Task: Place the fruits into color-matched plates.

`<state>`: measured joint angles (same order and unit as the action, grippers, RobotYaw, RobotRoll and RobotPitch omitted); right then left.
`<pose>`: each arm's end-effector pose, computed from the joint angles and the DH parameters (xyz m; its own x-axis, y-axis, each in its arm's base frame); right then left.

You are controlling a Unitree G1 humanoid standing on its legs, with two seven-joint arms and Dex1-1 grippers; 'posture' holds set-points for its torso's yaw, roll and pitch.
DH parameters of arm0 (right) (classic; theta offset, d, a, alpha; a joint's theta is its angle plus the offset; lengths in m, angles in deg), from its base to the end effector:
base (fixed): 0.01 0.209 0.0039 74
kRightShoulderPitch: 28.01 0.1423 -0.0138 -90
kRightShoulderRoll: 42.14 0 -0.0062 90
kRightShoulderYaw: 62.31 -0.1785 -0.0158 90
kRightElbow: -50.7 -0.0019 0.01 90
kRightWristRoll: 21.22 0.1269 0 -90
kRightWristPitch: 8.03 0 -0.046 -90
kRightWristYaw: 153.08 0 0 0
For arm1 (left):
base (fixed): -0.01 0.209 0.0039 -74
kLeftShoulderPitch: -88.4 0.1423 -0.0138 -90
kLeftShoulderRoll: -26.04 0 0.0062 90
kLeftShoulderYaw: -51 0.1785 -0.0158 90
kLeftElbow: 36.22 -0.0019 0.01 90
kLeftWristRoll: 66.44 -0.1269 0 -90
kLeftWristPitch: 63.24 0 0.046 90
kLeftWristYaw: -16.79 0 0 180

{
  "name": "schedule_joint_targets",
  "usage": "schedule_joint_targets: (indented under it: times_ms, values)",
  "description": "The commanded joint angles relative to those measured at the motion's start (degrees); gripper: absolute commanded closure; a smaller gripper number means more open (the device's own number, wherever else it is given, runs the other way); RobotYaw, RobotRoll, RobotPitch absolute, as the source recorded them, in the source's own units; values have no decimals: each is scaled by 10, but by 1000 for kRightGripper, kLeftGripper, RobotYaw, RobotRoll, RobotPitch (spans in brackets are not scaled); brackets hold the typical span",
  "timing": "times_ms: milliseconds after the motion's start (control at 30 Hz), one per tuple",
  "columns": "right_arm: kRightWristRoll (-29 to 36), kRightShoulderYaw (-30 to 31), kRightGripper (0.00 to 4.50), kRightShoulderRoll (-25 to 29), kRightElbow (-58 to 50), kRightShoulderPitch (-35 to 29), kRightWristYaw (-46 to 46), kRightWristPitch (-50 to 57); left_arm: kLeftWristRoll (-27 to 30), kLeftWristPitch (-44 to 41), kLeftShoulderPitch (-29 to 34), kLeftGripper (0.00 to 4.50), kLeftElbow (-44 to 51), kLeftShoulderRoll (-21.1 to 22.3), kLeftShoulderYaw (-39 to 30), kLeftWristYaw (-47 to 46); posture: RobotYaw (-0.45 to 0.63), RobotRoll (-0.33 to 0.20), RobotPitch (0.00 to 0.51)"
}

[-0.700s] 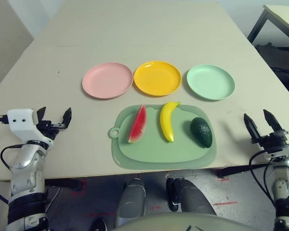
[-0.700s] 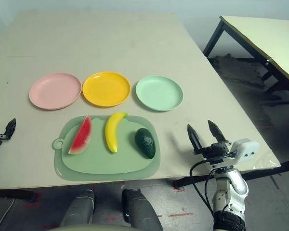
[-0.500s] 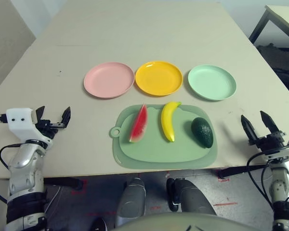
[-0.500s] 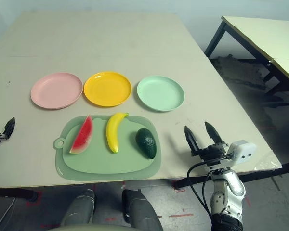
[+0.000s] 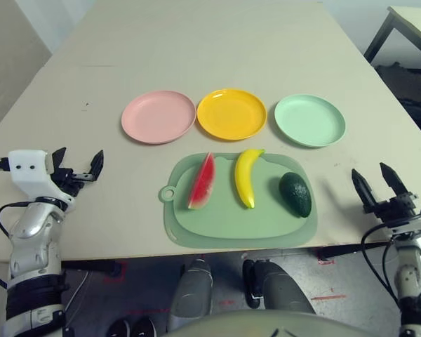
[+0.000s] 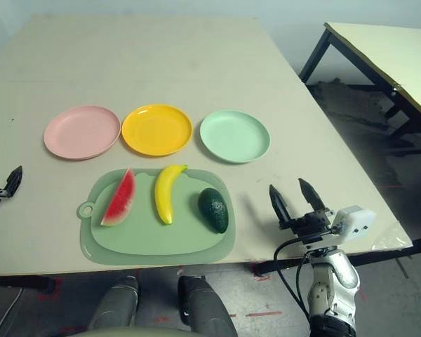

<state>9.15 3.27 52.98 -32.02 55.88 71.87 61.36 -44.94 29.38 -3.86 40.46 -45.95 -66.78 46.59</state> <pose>0.1458 -0.3014 0.0694 0.9092 0.2777 0.3101 -0.2598 0.9606 -0.0984 0.1716 0.3427 0.1060 0.9982 -0.0016 0.0605 -0.0091 0.9842 0.1770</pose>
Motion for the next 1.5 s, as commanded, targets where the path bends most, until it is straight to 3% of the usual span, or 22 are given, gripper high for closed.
schedule_joint_targets:
  times_ms: [33, 167, 267, 367, 533, 667, 867, 1000, 1267, 1500]
  values:
    - [-23, 6, 76, 33, -82, -25, -29, 47, 87, -21, 29, 0, 60, 25, 1, 142, 40, 0, 183]
    - [-31, 10, 76, 98, -165, -26, -43, 125, 175, -68, 65, 0, 140, 100, -5, 319, 53, 0, 192]
    - [-46, 25, 76, 166, -213, -10, -12, 150, 160, -65, 86, 0, 170, 174, 12, 414, 51, 0, 189]
    - [-58, 41, 76, 219, -229, 40, -2, 180, 148, -67, 105, 0, 215, 221, 28, 465, 38, 0, 180]
    - [-111, 125, 76, 318, -216, 186, 91, 165, 156, -90, 81, 0, 263, 244, 49, 485, 9, 0, 162]
    - [-157, 217, 76, 358, -168, 316, 194, 117, 146, -93, 53, 0, 265, 245, 69, 493, -9, 0, 151]
    - [-215, 352, 76, 361, -75, 467, 381, -8, 129, -85, 22, 0, 245, 238, 95, 505, -12, 0, 145]
    - [-229, 427, 76, 333, -26, 519, 465, -95, 116, -78, 24, 0, 245, 235, 111, 511, 0, 0, 137]
    - [-242, 552, 76, 322, 41, 592, 476, -199, 130, -101, 42, 0, 285, 236, 93, 495, 31, 0, 136]
    - [-256, 595, 76, 294, 91, 618, 476, -242, 128, -110, 43, 0, 293, 243, 91, 497, 32, 0, 147]
